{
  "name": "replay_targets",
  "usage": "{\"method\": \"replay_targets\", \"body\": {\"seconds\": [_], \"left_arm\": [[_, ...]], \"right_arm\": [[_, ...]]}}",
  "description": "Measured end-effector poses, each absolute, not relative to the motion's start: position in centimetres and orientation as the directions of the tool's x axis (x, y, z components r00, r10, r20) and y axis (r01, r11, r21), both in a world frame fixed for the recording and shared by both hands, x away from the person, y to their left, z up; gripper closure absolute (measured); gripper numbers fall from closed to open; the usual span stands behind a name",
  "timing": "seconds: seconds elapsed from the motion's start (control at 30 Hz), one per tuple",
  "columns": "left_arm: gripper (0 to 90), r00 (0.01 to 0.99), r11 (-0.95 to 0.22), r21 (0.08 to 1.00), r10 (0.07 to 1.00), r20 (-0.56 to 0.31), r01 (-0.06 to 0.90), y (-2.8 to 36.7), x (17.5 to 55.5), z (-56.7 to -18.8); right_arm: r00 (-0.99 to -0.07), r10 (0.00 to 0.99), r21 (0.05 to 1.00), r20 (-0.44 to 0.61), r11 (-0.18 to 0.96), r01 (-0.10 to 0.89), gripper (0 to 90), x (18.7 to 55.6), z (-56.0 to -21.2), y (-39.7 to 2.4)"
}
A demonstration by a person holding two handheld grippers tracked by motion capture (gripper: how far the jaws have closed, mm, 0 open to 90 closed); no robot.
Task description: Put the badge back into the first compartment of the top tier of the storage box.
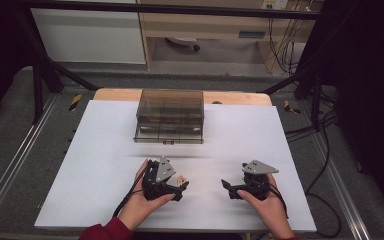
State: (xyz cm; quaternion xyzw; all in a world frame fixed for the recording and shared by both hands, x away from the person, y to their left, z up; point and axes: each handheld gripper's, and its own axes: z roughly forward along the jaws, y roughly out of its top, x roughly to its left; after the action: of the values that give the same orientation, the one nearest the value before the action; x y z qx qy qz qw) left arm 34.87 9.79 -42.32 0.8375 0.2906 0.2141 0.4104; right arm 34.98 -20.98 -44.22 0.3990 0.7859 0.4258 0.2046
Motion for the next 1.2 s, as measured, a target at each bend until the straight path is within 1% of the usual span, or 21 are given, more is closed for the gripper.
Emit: {"method": "replay_targets", "body": {"seconds": [0.13,0.2,0.27,0.43,0.63,0.73,1.2], "left_arm": [[6.0,0.739,-0.513,0.801,0.659,0.138,0.308,9.4,35.3,-42.8],[6.0,0.735,-0.510,0.799,0.665,0.131,0.319,9.2,35.7,-43.1],[6.0,0.731,-0.509,0.794,0.671,0.125,0.332,9.2,36.1,-43.4],[6.3,0.727,-0.509,0.784,0.678,0.110,0.356,9.2,36.6,-43.9],[6.3,0.724,-0.508,0.783,0.681,0.110,0.359,9.1,36.8,-44.1],[8.4,0.718,-0.508,0.780,0.687,0.112,0.365,9.3,36.9,-44.2],[8.2,0.728,-0.533,0.755,0.676,0.110,0.382,9.0,37.0,-45.1]], "right_arm": [[-0.603,0.798,0.832,0.007,0.330,0.446,2.5,35.0,-44.3,-21.0],[-0.598,0.801,0.834,-0.008,0.335,0.438,2.8,35.0,-44.2,-21.0],[-0.588,0.809,0.839,-0.005,0.323,0.438,2.9,35.0,-44.1,-21.1],[-0.590,0.808,0.829,-0.007,0.334,0.449,2.9,35.1,-44.3,-21.2],[-0.595,0.803,0.820,-0.011,0.348,0.454,2.9,35.1,-44.4,-21.0],[-0.593,0.805,0.821,-0.008,0.344,0.456,2.9,35.0,-44.4,-21.1],[-0.597,0.802,0.818,-0.009,0.349,0.456,3.0,35.1,-44.4,-21.1]]}}
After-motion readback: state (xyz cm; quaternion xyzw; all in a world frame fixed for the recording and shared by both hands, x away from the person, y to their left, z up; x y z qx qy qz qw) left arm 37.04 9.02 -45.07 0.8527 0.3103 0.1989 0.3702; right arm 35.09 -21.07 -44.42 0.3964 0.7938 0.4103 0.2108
